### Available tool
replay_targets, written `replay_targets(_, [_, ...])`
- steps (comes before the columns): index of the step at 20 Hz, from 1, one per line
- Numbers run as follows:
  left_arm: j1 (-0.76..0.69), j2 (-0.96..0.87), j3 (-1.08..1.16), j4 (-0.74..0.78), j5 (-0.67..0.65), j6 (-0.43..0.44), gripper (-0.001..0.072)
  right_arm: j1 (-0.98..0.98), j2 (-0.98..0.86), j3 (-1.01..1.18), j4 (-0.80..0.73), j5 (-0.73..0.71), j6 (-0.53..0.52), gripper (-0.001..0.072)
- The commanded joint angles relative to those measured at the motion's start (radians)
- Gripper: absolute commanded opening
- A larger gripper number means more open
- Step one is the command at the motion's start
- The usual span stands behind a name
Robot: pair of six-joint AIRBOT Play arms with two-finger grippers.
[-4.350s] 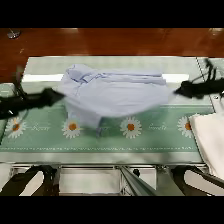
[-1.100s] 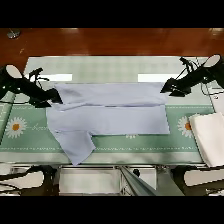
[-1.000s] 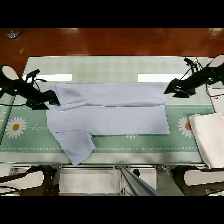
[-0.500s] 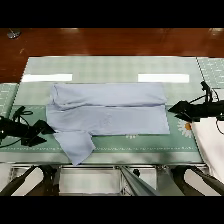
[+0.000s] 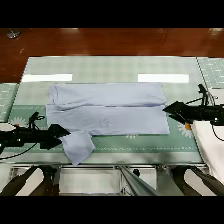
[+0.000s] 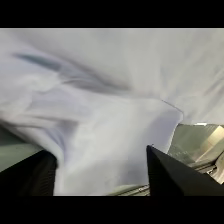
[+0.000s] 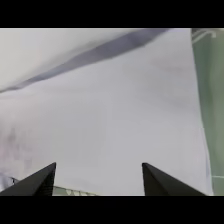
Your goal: Fold the shirts.
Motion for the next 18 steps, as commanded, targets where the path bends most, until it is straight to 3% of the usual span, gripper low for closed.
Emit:
replay_targets(1, [-0.080, 0.001, -0.029, -0.034, 0.037, 0.068, 0.0080, -0.143, 0.003, 0.022, -0.056, 0.075, 0.018, 0.0622])
replay_targets(2, [-0.080, 0.002, -0.027, -0.085, 0.005, 0.125, 0.0022, -0.183, 0.003, 0.021, -0.139, 0.109, 0.050, 0.0623])
replay_targets(3, [-0.074, 0.001, -0.021, -0.134, -0.026, 0.187, 0.0022, -0.200, 0.003, 0.018, -0.242, 0.148, 0.098, 0.0622])
replay_targets(5, [-0.063, 0.002, 0.000, -0.203, -0.047, 0.208, 0.0022, -0.187, 0.003, -0.026, -0.355, 0.186, 0.150, 0.0622])
replay_targets(10, [-0.065, 0.001, 0.021, -0.219, -0.047, 0.208, 0.0022, -0.050, -0.018, -0.129, -0.330, 0.136, 0.165, 0.0622])
replay_targets(14, [-0.065, 0.001, 0.021, -0.220, -0.047, 0.208, 0.0022, 0.031, -0.098, -0.102, -0.215, -0.005, 0.167, 0.0622])
replay_targets(18, [-0.065, 0.001, 0.021, -0.220, -0.044, 0.208, 0.0022, 0.084, -0.175, -0.055, -0.148, -0.035, 0.167, 0.0621])
